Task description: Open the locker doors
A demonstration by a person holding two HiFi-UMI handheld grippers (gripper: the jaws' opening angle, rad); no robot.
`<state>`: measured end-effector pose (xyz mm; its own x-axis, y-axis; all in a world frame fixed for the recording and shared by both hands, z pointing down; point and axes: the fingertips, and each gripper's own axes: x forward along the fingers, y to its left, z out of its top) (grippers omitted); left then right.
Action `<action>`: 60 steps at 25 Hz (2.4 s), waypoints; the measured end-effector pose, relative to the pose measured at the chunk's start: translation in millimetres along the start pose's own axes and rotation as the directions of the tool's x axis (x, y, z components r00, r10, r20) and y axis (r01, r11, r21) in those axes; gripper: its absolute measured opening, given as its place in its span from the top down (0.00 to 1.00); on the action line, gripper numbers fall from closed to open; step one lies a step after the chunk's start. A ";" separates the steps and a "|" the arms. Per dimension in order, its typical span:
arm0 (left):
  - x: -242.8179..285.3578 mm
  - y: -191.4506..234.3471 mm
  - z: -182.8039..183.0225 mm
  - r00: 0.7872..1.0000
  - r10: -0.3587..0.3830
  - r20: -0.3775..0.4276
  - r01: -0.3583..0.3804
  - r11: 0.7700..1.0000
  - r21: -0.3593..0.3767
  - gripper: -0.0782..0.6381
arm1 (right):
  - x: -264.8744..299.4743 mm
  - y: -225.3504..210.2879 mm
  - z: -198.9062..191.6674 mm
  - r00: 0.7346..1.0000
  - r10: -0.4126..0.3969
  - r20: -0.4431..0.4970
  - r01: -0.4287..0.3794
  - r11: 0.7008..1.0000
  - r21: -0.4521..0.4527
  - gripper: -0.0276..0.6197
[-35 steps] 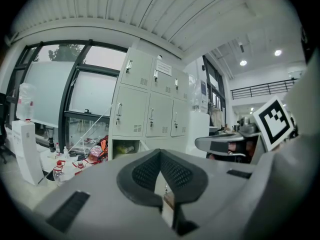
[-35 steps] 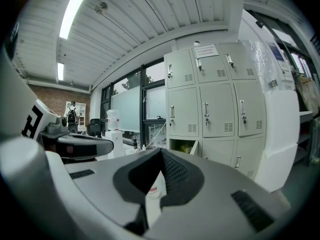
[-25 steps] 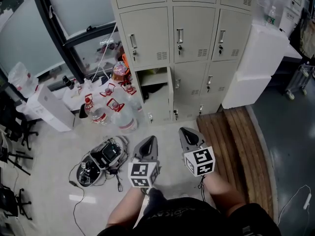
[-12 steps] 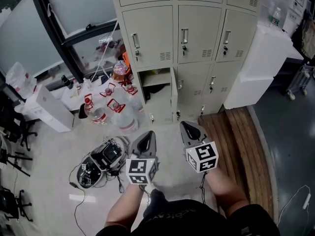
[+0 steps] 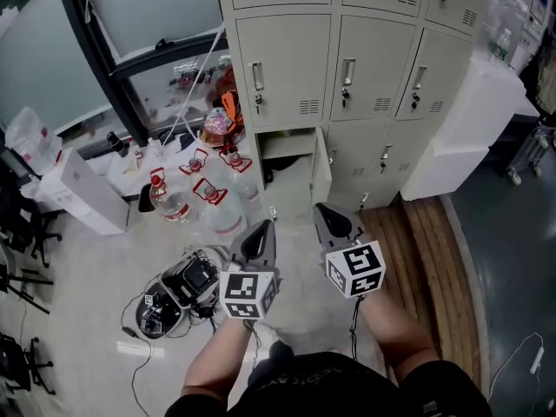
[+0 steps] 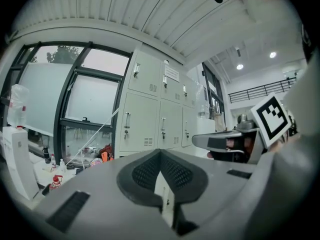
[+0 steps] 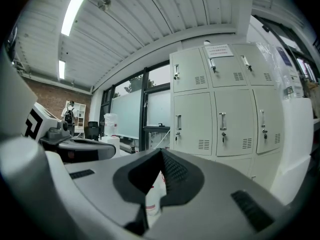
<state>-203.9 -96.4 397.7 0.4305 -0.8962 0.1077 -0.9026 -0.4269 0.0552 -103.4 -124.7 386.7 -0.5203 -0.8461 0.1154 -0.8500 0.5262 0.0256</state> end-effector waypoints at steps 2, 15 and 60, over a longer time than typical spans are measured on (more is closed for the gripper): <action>5.9 16.4 6.7 1.000 -0.006 0.008 0.006 1.000 0.000 0.89 | 18.1 4.9 7.5 1.000 -0.002 0.007 0.002 1.000 0.006 0.96; 25.6 92.9 46.2 0.996 -0.082 0.031 0.082 0.997 0.000 0.89 | 103.8 37.2 56.9 0.998 -0.045 0.050 0.045 0.999 0.005 0.96; 231.4 198.5 77.0 0.999 0.005 0.035 -0.005 1.000 0.007 0.89 | 390.8 -82.0 91.0 0.995 0.078 0.064 -0.077 0.997 -0.013 0.80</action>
<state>-283.8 -397.8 357.1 0.4255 -0.9020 0.0733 -0.9049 -0.4229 0.0479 -244.5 -506.2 339.3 -0.5894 -0.8061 0.0534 -0.8059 0.5912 0.0300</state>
